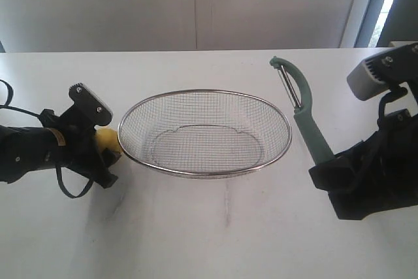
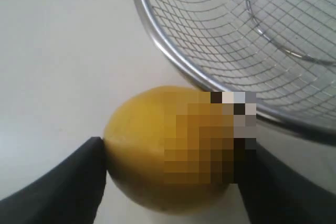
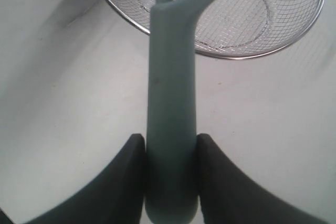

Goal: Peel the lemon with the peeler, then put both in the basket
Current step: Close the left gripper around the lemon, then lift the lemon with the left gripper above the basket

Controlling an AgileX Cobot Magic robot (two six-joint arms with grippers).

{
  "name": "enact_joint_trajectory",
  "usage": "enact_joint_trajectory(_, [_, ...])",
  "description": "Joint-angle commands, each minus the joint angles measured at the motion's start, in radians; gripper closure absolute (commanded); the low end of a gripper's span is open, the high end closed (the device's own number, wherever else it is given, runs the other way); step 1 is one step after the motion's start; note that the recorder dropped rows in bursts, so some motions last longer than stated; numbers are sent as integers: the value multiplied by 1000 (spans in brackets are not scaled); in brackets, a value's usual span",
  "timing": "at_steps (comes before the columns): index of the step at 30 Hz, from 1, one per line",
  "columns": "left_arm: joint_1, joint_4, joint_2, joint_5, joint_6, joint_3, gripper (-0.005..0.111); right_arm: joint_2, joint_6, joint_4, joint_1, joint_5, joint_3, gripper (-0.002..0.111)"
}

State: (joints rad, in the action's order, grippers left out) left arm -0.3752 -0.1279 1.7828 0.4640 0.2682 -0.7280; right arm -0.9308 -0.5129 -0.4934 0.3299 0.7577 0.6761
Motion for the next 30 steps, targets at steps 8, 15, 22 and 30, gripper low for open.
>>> enact_joint_trajectory(8, [-7, 16, -175, -342, 1, 0, 107, 6, 2, -5, 0, -2, -1, 108])
enact_joint_trajectory(15, [-9, 16, -433, -520, -5, 0, 107, 6, 2, -5, 0, -2, -1, 108])
enact_joint_trajectory(22, [-9, 198, -672, -566, -10, 0, 107, 6, 2, -5, 0, -2, -1, 108])
enact_joint_trajectory(30, [-47, 377, -792, -589, -10, 0, 107, 6, 2, -5, 0, -2, -1, 108])
